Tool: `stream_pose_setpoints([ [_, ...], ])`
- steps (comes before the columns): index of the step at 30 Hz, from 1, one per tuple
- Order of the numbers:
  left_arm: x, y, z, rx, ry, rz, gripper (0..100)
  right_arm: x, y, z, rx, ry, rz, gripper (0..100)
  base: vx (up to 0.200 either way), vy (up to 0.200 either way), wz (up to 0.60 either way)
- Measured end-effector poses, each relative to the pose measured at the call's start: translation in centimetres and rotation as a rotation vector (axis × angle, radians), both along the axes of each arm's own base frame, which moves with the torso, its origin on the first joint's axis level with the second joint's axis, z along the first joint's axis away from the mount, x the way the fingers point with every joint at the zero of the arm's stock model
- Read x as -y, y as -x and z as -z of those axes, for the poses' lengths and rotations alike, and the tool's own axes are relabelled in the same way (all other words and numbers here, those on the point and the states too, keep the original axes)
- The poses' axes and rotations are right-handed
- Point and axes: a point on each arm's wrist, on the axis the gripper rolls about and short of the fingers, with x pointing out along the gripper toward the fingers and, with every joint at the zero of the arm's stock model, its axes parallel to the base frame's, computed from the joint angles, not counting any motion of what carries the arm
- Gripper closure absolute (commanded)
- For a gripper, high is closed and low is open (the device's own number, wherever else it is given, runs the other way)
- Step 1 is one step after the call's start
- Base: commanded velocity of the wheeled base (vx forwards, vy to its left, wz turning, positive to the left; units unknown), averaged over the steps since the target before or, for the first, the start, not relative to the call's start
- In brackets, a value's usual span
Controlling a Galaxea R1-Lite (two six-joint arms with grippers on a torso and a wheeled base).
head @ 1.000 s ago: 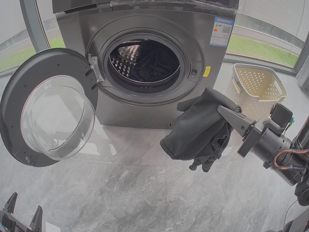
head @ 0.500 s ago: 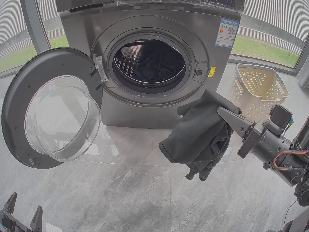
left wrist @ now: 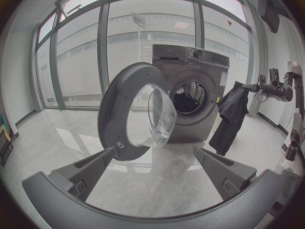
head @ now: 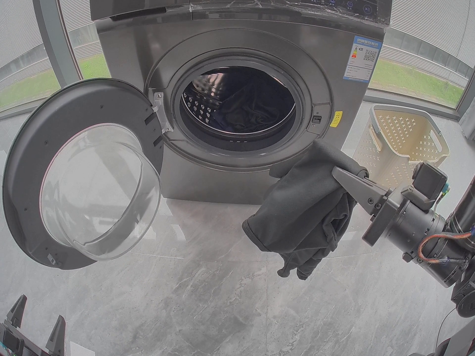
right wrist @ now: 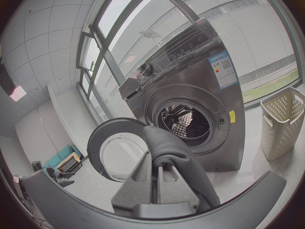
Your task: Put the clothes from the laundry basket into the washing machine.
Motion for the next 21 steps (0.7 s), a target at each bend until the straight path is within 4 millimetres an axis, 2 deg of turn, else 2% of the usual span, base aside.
stream_pose_setpoints([
  [1, 0.0, 0.0, 0.0, 0.000, 0.000, 0.000, 0, 0.0, 0.0, 0.1, -0.002, 0.002, 0.000, 100, 0.200, 0.000, 0.00],
  [9, 0.0, 0.0, 0.0, 0.000, -0.003, -0.002, 0, -0.8, -0.5, -0.1, 0.004, 0.002, -0.007, 100, 0.000, 0.000, 0.00],
  [21, 0.0, 0.0, -0.3, 0.025, -0.005, 0.005, 0, -3.9, -2.6, -0.9, 0.087, -0.085, -0.017, 100, 0.000, 0.000, 0.00],
])
